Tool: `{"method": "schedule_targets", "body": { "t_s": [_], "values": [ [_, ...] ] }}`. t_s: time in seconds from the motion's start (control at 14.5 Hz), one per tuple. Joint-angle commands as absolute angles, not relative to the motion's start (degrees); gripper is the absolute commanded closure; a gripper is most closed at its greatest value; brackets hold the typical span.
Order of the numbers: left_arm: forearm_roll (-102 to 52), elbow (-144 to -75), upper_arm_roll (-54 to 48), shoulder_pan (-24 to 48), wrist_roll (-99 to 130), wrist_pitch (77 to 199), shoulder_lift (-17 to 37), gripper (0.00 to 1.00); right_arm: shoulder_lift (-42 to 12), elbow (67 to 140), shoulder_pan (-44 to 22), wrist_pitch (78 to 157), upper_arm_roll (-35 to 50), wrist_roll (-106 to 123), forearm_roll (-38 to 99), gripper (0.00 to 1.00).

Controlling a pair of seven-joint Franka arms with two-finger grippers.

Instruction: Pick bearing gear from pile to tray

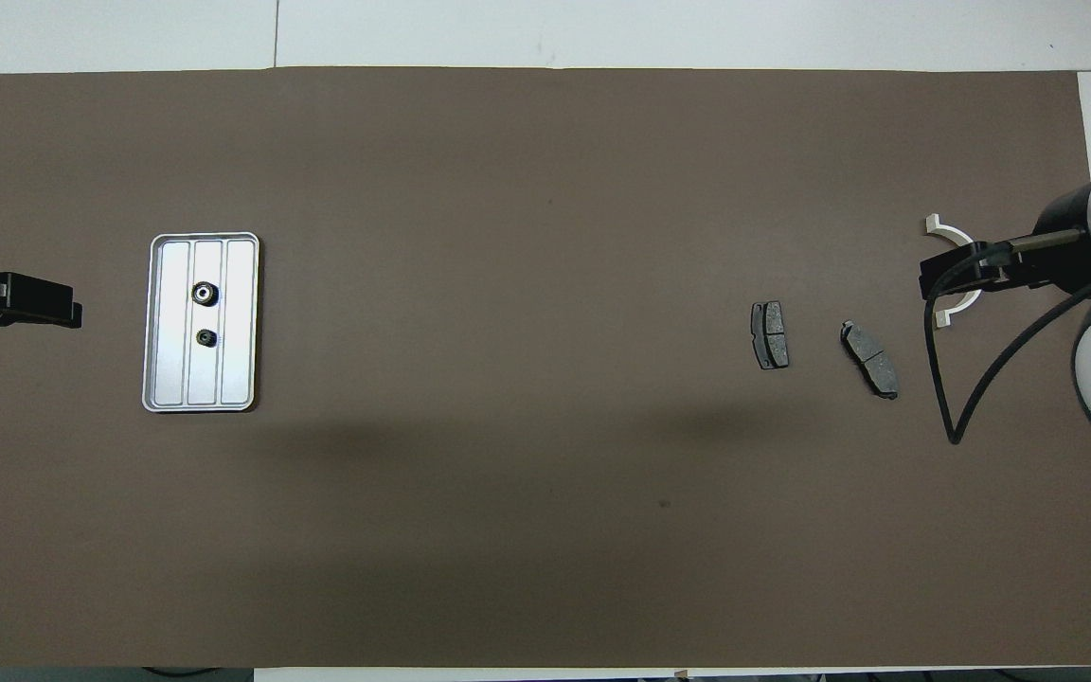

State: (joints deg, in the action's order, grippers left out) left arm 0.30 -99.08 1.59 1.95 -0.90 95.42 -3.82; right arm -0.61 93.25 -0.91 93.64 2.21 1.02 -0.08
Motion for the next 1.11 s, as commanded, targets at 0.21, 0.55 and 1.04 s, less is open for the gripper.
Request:
{"method": "schedule_targets", "body": {
  "t_s": [0.21, 0.55, 1.04],
  "values": [
    [-0.4, -97.3, 2.3, 2.4, -1.1, 89.2, -3.3, 0.0, 0.3, 94.3, -0.4, 94.3, 2.4, 0.1, 1.1, 0.0],
    [-0.4, -97.4, 2.2, 2.6, -1.6, 89.5, -3.3, 0.0, 0.3, 94.3, -0.4, 94.3, 2.3, 0.1, 1.2, 0.0],
    [-3.4, -97.5, 2.2, 3.3, -2.0, 90.7, -3.3, 0.0, 0.3, 94.3, -0.4, 94.3, 2.3, 0.1, 1.2, 0.0]
  ]
}}
